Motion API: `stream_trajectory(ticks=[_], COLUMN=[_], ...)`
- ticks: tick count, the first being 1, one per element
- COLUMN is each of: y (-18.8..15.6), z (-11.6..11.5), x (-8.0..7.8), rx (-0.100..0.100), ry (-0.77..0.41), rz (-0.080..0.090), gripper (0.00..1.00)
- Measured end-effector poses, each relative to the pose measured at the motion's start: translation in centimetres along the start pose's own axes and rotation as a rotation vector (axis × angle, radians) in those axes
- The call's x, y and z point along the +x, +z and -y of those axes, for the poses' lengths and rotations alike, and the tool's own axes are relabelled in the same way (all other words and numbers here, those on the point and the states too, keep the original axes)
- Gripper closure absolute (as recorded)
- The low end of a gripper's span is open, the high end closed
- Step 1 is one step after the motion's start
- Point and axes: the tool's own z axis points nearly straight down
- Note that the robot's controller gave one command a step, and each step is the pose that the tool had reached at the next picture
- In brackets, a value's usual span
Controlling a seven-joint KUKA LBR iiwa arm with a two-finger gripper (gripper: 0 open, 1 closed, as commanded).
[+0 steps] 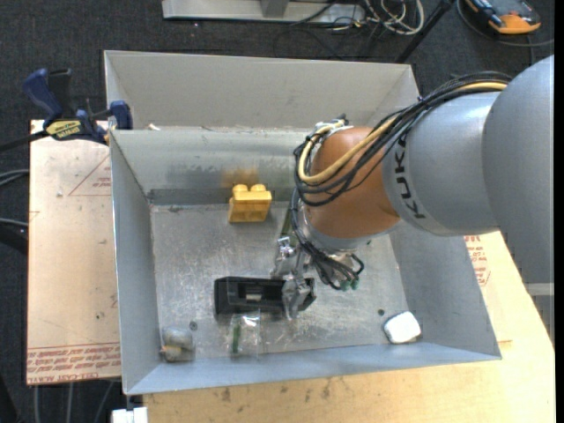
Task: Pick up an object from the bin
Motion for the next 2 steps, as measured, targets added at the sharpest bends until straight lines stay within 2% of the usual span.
stream_trajectory(ticks=[1,2], y=[0.0,-16.9], z=[0.0,0.3], x=[0.0,1.2], rx=[0.000,0.001], ry=[0.000,-0.048], rz=[0.000,-0.002], gripper=[1.00,1.00])
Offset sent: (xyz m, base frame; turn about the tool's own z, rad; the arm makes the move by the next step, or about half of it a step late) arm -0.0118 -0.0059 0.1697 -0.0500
